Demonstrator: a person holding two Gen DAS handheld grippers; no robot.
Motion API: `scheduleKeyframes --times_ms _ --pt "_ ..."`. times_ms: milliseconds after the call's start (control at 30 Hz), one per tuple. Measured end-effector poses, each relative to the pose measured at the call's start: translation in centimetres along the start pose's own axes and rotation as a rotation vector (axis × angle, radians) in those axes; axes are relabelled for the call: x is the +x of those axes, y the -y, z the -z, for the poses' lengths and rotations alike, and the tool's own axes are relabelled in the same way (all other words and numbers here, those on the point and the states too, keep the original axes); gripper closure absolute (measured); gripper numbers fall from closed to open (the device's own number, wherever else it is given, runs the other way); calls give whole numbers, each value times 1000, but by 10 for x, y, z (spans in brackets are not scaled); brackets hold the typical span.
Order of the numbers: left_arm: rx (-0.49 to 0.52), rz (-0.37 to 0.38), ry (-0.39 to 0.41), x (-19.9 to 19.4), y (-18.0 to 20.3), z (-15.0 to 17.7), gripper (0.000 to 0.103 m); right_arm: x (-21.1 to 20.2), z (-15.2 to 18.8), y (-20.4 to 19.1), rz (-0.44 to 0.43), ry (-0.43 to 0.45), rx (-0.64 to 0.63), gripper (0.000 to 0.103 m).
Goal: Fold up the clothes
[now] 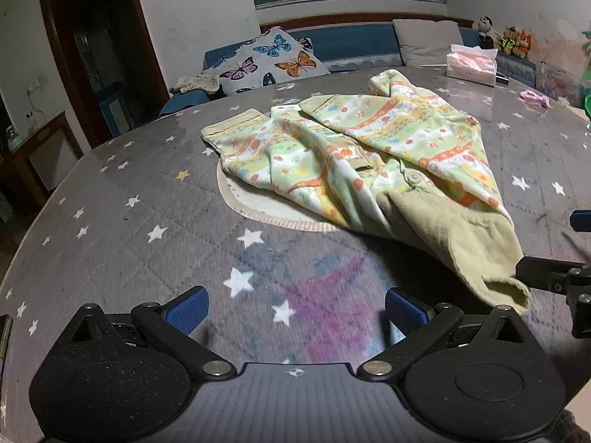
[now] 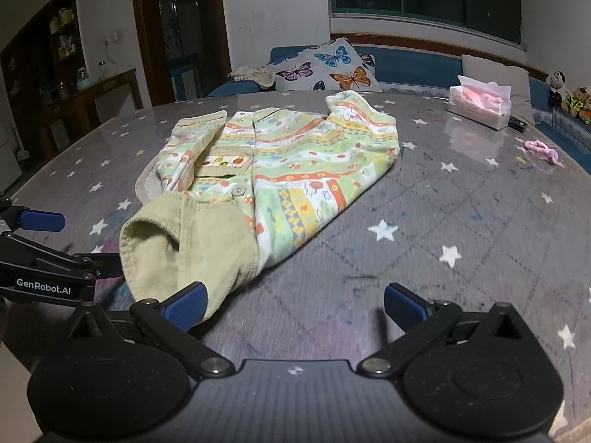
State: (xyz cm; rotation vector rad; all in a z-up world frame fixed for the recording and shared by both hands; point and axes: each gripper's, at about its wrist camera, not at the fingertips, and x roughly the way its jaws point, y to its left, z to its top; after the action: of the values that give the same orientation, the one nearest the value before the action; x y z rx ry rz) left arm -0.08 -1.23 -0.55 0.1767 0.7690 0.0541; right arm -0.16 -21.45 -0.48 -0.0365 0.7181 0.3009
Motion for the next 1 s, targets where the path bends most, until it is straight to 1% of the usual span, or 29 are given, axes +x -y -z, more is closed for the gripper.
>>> scheduleKeyframes --times_ms 233,567,1000 --pt "16 -3 -15 -1 6 6 0 -7 7 -1 -2 -7 -5 0" --pt "31 9 -9 -6 13 9 0 -12 17 2 7 -27 3 0" --pt "41 13 -2 -9 17 10 0 -12 19 0 7 -31 -1 0"
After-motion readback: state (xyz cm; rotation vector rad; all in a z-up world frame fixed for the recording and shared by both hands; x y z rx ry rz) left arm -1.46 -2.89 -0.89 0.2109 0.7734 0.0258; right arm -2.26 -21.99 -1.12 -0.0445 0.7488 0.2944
